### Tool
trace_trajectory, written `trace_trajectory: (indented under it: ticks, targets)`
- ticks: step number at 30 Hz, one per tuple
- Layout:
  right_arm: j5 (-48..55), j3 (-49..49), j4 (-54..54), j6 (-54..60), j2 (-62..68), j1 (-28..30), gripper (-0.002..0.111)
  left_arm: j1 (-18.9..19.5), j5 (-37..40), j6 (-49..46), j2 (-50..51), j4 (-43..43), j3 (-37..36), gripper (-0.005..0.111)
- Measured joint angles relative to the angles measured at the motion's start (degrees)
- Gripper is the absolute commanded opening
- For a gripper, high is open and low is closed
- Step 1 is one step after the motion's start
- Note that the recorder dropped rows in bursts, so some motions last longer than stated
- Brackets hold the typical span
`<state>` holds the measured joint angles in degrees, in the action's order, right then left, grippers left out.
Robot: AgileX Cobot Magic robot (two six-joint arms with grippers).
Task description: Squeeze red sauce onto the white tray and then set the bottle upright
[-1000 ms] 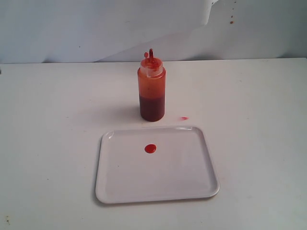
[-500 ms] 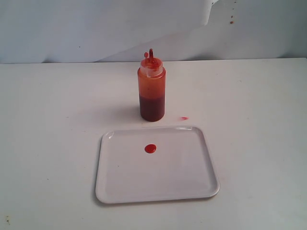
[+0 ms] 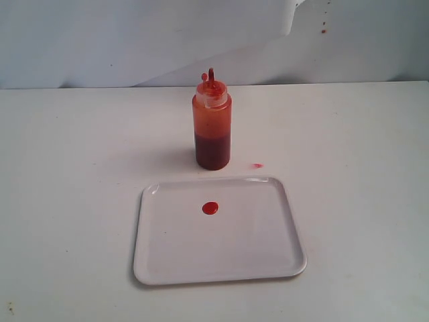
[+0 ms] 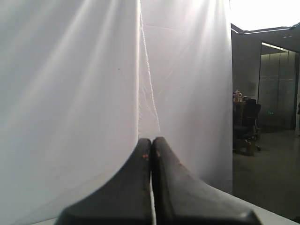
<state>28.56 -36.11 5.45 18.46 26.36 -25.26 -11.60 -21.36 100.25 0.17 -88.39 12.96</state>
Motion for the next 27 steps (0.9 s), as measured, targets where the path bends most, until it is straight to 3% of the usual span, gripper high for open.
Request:
trace_trajectory:
  ticks: [12, 17, 20, 27]
  targets:
    - [0.0, 0.0, 0.0, 0.0, 0.0, 0.0, 0.0, 0.0, 0.0, -0.44, 0.0, 0.1, 0.0, 0.0]
    - [0.0, 0.0, 0.0, 0.0, 0.0, 0.0, 0.0, 0.0, 0.0, -6.6, 0.0, 4.31, 0.0, 0.0]
    - [0.0, 0.0, 0.0, 0.0, 0.0, 0.0, 0.0, 0.0, 0.08, -15.04, 0.0, 13.1, -0.21, 0.0]
    - [0.0, 0.0, 0.0, 0.0, 0.0, 0.0, 0.0, 0.0, 0.08, -41.85, 0.0, 44.01, -4.81, 0.0]
